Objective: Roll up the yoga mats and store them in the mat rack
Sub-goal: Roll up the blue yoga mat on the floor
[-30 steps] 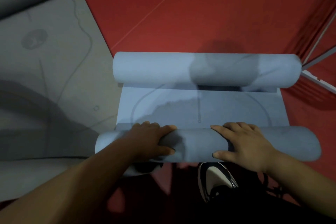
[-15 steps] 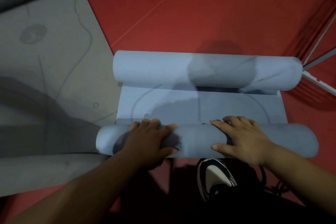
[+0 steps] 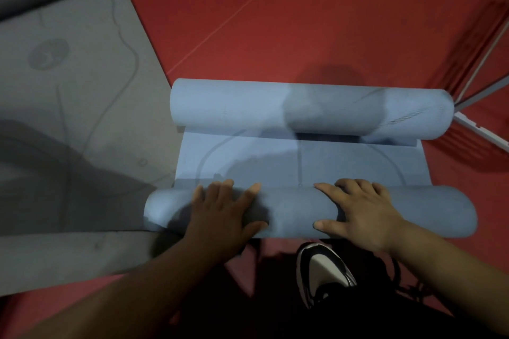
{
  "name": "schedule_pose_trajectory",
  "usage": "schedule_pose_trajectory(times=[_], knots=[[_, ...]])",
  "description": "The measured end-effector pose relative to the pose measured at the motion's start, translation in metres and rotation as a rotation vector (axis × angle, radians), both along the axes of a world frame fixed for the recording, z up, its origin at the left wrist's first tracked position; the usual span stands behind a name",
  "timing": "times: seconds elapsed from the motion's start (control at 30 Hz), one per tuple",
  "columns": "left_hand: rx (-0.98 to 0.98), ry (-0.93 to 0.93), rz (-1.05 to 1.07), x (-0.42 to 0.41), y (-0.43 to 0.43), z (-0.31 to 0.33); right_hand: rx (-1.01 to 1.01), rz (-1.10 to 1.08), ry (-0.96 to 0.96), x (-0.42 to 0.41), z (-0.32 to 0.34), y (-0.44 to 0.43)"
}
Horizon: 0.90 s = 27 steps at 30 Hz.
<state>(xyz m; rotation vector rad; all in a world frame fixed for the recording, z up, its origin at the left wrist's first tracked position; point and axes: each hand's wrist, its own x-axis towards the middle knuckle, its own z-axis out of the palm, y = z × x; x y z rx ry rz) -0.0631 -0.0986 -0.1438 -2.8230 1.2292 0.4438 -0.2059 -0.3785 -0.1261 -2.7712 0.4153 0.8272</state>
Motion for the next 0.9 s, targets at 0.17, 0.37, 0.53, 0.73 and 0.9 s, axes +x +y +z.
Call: schedule_pose_trajectory(times=[0.17, 0.37, 0.53, 0.73, 0.9], knots=[[-0.047, -0.045, 0.005, -0.009, 0.003, -0.004, 0.025, -0.016, 0.014, -0.002, 0.0, 0.002], [-0.03, -0.045, -0.016, -0.011, 0.002, -0.006, 0.049, -0.009, 0.039, 0.009, 0.0, -0.005], [-0.058, -0.031, 0.0, -0.004, -0.002, -0.007, 0.035, -0.005, 0.024, 0.012, -0.001, -0.006], [-0.051, 0.01, 0.026, 0.003, -0.007, -0.007, -0.044, -0.013, -0.091, 0.001, -0.003, 0.002], [-0.049, 0.025, 0.017, 0.006, -0.008, -0.006, -0.1, -0.042, -0.142, -0.014, -0.004, 0.017]])
